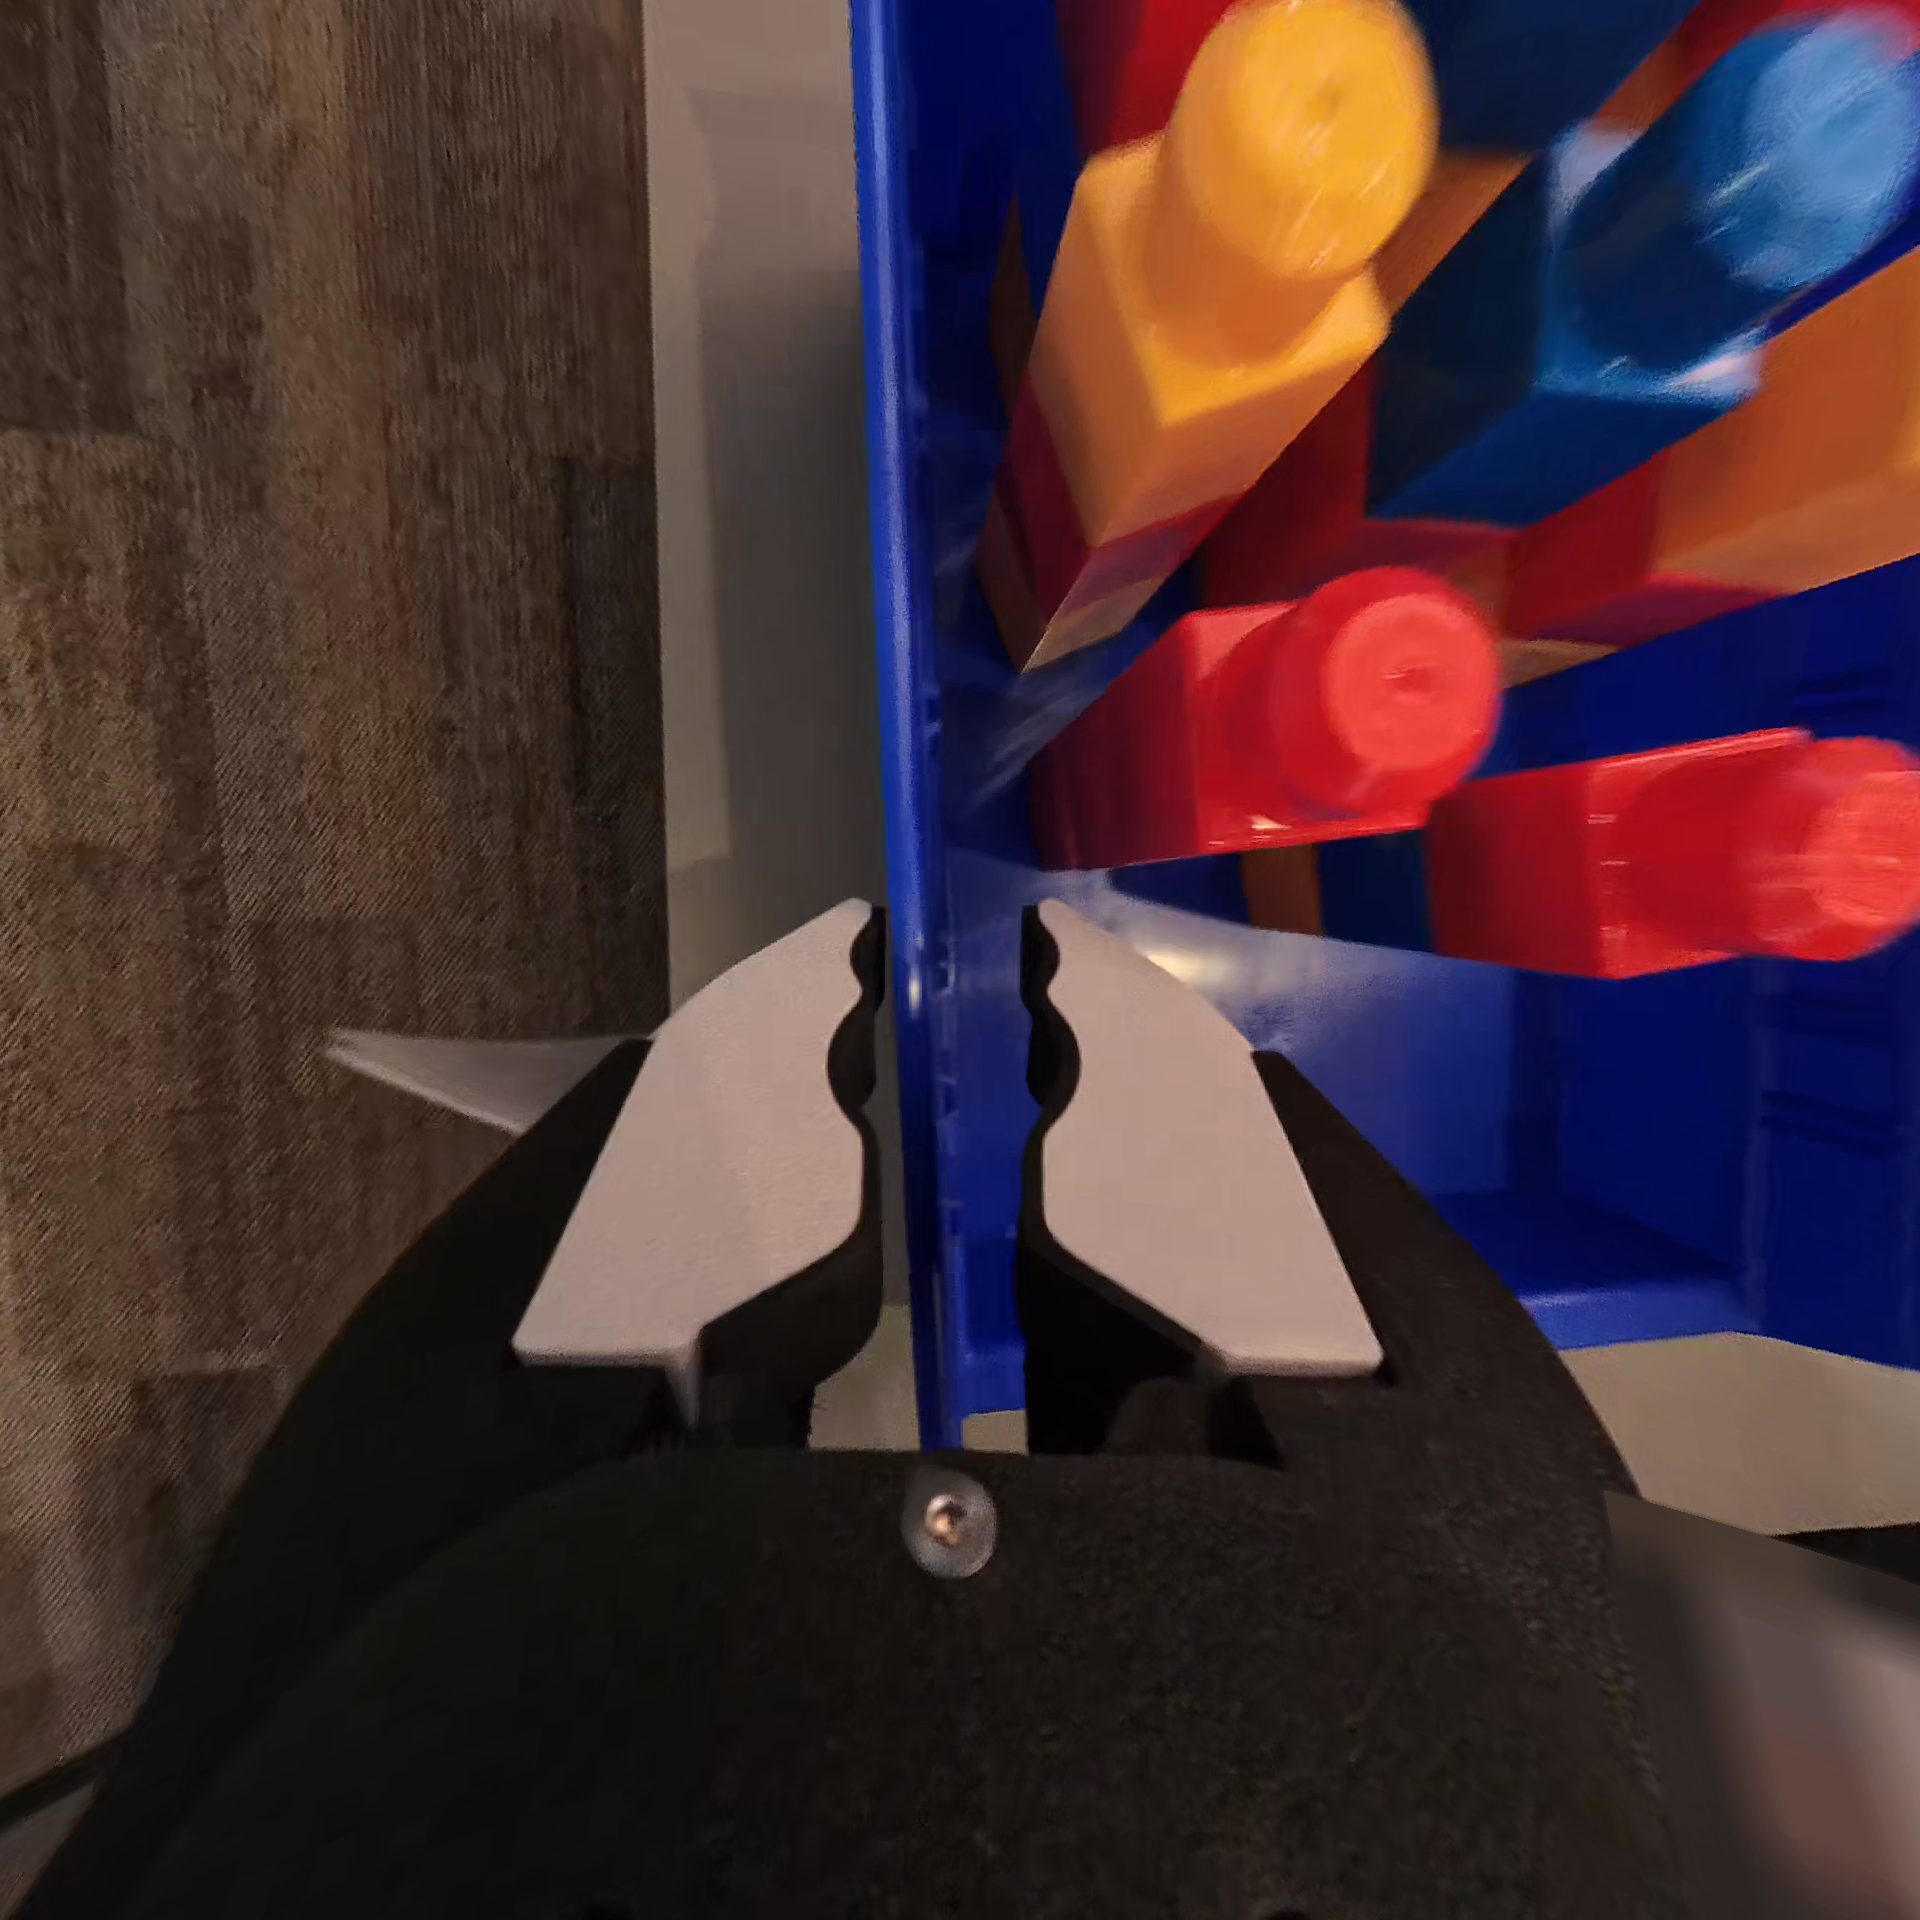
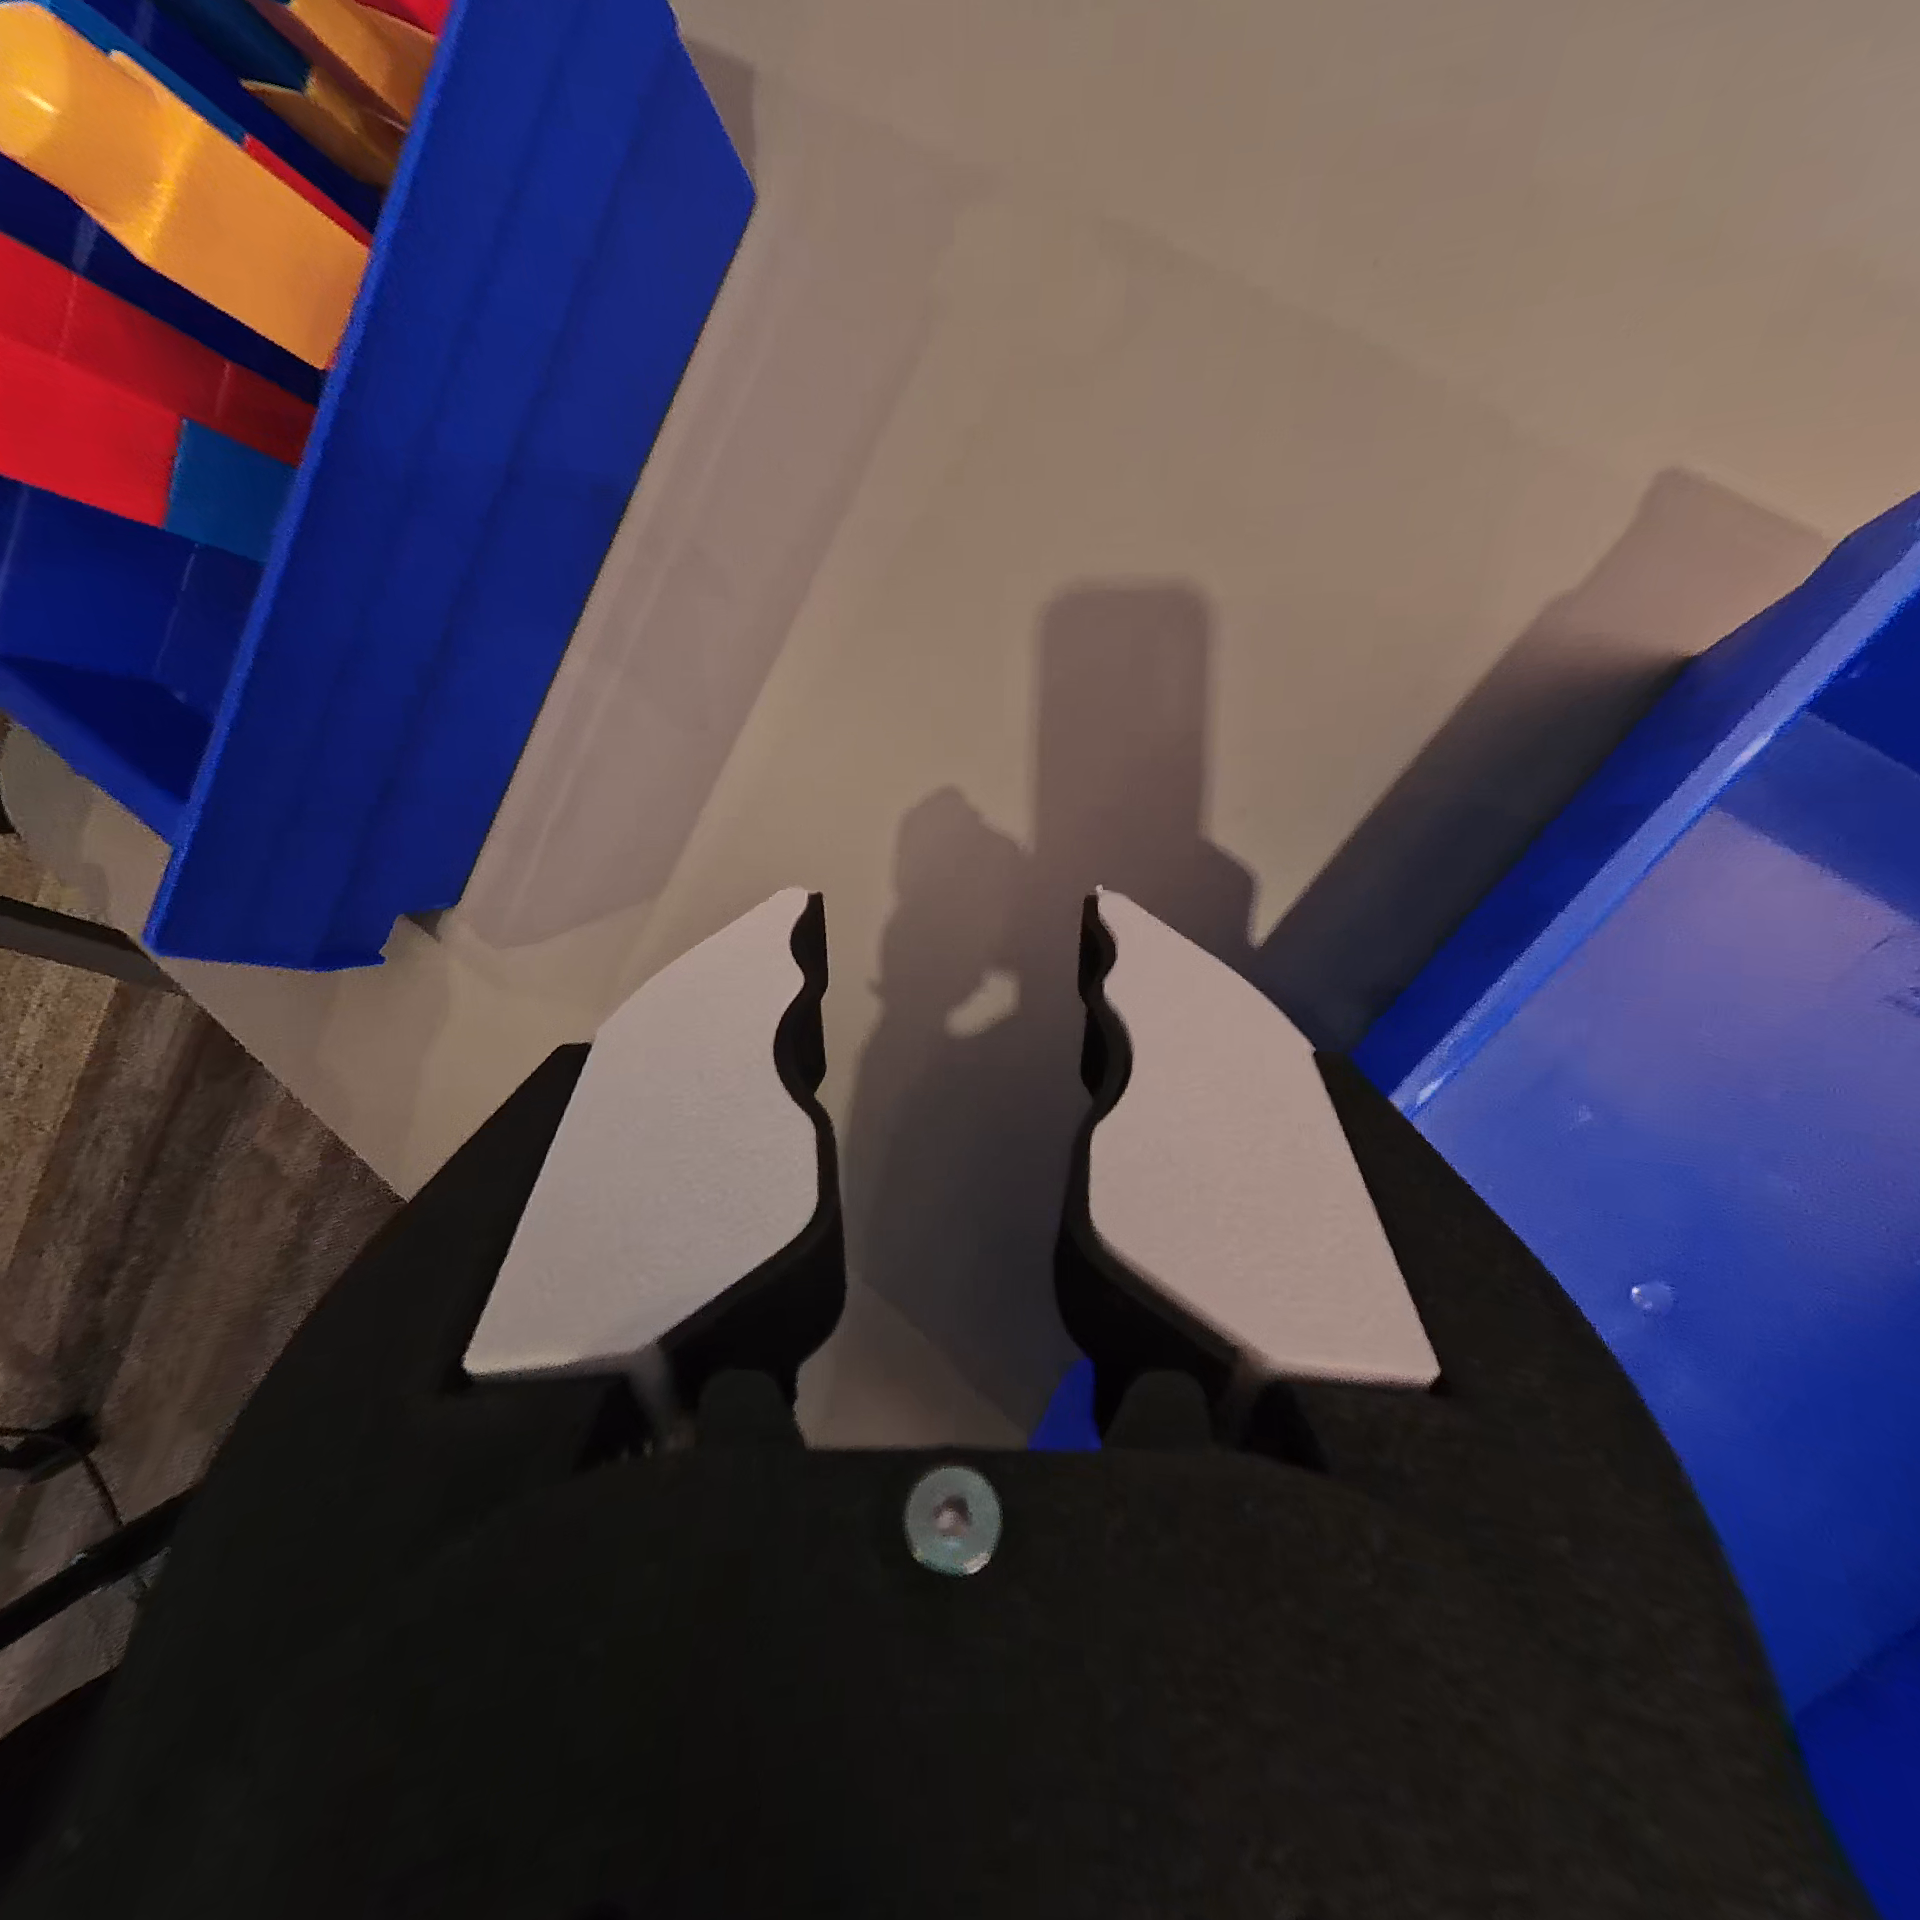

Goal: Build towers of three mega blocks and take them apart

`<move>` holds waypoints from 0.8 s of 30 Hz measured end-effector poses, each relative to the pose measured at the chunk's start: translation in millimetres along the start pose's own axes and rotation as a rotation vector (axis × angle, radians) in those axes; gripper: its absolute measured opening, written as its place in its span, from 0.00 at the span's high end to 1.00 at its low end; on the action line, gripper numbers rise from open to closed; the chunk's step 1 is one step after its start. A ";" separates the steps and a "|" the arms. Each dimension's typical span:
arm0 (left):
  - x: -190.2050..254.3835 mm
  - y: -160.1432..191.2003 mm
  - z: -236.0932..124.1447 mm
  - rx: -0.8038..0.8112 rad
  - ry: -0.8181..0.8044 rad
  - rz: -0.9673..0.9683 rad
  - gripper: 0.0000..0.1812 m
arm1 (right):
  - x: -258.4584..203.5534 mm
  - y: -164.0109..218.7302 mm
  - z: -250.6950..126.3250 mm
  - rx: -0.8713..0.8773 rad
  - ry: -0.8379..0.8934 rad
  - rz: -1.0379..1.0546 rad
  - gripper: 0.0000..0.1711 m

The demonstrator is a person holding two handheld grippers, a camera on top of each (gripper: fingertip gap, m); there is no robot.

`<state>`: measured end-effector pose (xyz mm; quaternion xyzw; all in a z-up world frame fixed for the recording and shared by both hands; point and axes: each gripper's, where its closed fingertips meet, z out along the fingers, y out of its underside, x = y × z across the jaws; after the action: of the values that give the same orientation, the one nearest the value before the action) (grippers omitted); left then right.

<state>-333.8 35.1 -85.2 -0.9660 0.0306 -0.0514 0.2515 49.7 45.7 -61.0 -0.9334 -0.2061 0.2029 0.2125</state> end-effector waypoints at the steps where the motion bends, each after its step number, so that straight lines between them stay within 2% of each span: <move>1: 2.5 -4.7 -8.2 0.034 0.016 -0.002 0.86 | -0.7 -1.1 -4.9 0.011 -0.002 -0.016 0.73; 3: 4.6 -13.8 -29.5 0.112 0.029 0.009 0.85 | -1.2 -6.0 -24.2 0.061 0.000 -0.063 0.75; 4: 5.6 -19.3 -43.9 0.171 0.034 0.019 0.85 | 1.0 -9.8 -39.5 0.103 0.013 -0.089 0.79; 6: 8.5 -28.8 -79.8 0.316 0.047 0.035 0.86 | 13.8 -20.2 -81.9 0.225 0.078 -0.151 0.81; 9: 18.2 -31.4 -139.8 0.530 0.059 0.066 0.84 | 60.3 -30.8 -157.0 0.437 0.239 -0.191 0.85; 10: 23.5 -28.1 -157.6 0.582 0.062 0.075 0.82 | 80.8 -26.7 -176.2 0.461 0.275 -0.178 0.88; 12: 37.2 -18.9 -185.4 0.659 0.066 0.099 0.77 | 122.9 -4.6 -196.5 0.421 0.294 -0.119 0.85; 13: 45.3 -14.2 -195.7 0.694 0.063 0.113 0.74 | 143.1 9.9 -199.8 0.389 0.296 -0.072 0.81; 15: 64.9 -5.7 -209.1 0.751 0.056 0.141 0.67 | 177.2 43.6 -194.2 0.299 0.294 0.038 0.81; 18: 106.6 6.5 -216.4 0.803 0.096 0.194 0.69 | 206.3 83.7 -166.5 0.191 0.251 0.191 0.79; 21: 150.9 17.5 -216.7 0.832 0.148 0.222 0.71 | 217.0 105.9 -137.8 0.115 0.228 0.287 0.73; 24: 196.0 30.4 -210.1 0.825 0.209 0.252 0.71 | 225.4 121.8 -114.3 0.003 0.277 0.315 0.67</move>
<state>-164.3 -109.5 98.8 -0.7630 0.1504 -0.1259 0.6159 327.1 15.6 -90.5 -0.9728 -0.0263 0.1037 0.2056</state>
